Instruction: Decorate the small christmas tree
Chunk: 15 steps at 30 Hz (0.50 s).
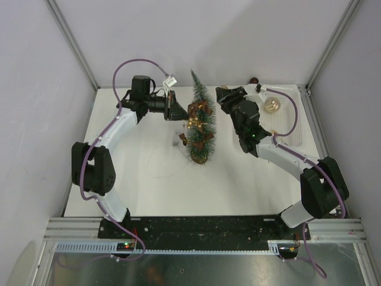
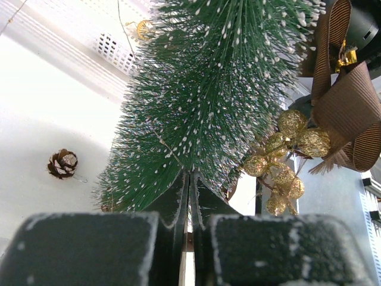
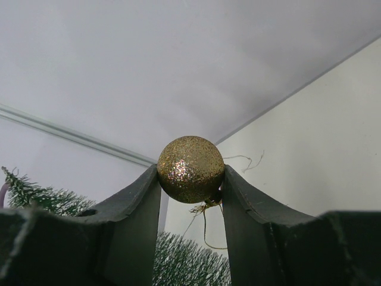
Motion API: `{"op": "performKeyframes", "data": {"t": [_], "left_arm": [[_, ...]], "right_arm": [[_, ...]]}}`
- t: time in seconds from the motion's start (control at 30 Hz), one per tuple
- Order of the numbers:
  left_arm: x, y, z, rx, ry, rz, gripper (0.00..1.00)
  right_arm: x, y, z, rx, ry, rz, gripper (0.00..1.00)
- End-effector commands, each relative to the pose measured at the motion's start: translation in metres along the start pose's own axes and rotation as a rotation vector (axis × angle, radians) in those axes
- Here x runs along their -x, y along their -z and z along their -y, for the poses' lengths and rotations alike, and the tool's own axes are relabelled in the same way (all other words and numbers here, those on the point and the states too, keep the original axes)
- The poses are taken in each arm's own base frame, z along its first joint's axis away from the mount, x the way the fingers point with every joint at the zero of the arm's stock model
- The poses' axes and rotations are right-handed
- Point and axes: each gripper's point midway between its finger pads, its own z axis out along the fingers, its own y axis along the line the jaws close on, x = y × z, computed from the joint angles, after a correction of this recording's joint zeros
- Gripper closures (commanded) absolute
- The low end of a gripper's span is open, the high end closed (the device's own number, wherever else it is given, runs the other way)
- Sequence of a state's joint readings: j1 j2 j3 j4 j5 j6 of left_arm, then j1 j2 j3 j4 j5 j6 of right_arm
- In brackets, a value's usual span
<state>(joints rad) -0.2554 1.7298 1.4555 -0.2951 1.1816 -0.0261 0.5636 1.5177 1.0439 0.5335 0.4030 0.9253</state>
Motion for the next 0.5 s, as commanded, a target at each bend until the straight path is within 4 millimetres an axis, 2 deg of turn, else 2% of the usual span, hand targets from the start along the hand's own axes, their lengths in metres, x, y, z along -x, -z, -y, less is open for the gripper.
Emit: {"op": "performKeyframes", "data": {"t": [0.0, 0.3, 0.47], "left_arm": [[0.011, 0.003, 0.018, -0.022, -0.072, 0.018, 0.97], [0.011, 0.003, 0.017, -0.024, -0.069, 0.017, 0.97], [0.012, 0.003, 0.018, -0.024, -0.069, 0.019, 0.97]], "right_arm": [[0.013, 0.005, -0.021, 0.007, -0.05, 0.017, 0.92], [0.011, 0.029, -0.024, -0.025, -0.142, -0.06, 0.95], [0.007, 0.036, -0.023, -0.034, -0.184, -0.091, 0.95]]}}
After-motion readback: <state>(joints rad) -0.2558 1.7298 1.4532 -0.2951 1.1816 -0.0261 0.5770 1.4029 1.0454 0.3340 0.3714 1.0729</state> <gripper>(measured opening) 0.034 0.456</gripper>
